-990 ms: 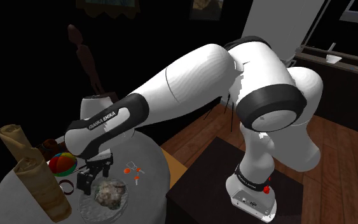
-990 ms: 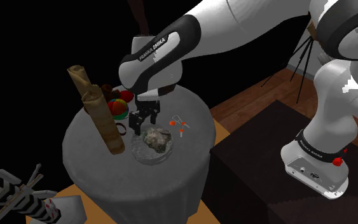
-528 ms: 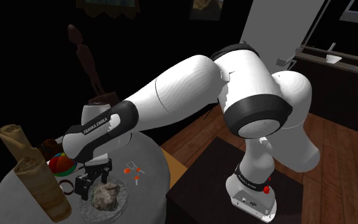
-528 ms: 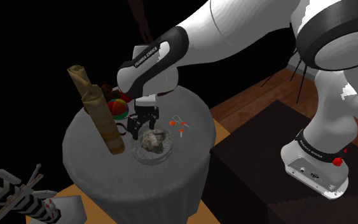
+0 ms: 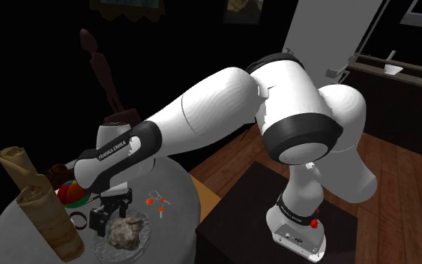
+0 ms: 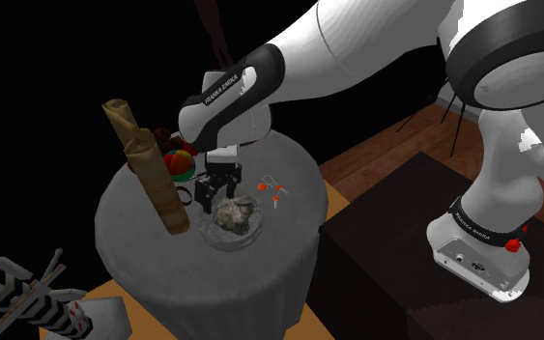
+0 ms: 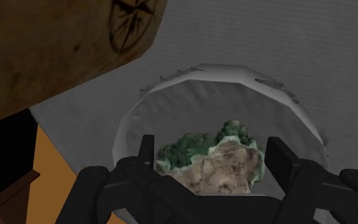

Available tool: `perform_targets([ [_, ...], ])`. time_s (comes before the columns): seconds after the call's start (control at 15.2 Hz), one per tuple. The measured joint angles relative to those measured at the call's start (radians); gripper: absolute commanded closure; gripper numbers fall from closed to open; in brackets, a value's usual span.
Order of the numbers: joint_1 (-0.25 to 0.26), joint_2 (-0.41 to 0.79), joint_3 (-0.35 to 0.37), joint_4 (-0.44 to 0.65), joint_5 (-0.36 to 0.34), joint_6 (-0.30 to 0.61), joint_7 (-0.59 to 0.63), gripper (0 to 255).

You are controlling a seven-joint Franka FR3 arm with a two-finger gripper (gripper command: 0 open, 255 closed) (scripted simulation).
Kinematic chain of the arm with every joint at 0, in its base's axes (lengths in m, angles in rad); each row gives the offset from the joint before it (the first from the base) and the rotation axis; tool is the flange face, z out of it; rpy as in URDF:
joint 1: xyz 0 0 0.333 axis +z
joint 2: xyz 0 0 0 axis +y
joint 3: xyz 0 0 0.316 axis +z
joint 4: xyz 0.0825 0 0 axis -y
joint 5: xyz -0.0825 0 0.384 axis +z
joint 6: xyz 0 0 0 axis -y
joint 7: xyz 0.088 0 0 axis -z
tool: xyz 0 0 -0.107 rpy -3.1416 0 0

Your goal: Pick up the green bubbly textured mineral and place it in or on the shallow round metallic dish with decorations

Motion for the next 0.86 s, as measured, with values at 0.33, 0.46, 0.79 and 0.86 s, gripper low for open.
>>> perform_targets([
  [0.33,0.006,-0.016,-0.001,-0.009,0.001,0.001,-0.004,255],
  [0.46,0.007,-0.018,-0.001,-0.01,0.0,0.001,-0.004,255],
  [0.79,0.012,-0.018,-0.006,0.0,-0.013,-0.011,0.014,255],
  [0.86,0.016,-0.027,-0.011,-0.004,-0.022,-0.018,0.02,255],
])
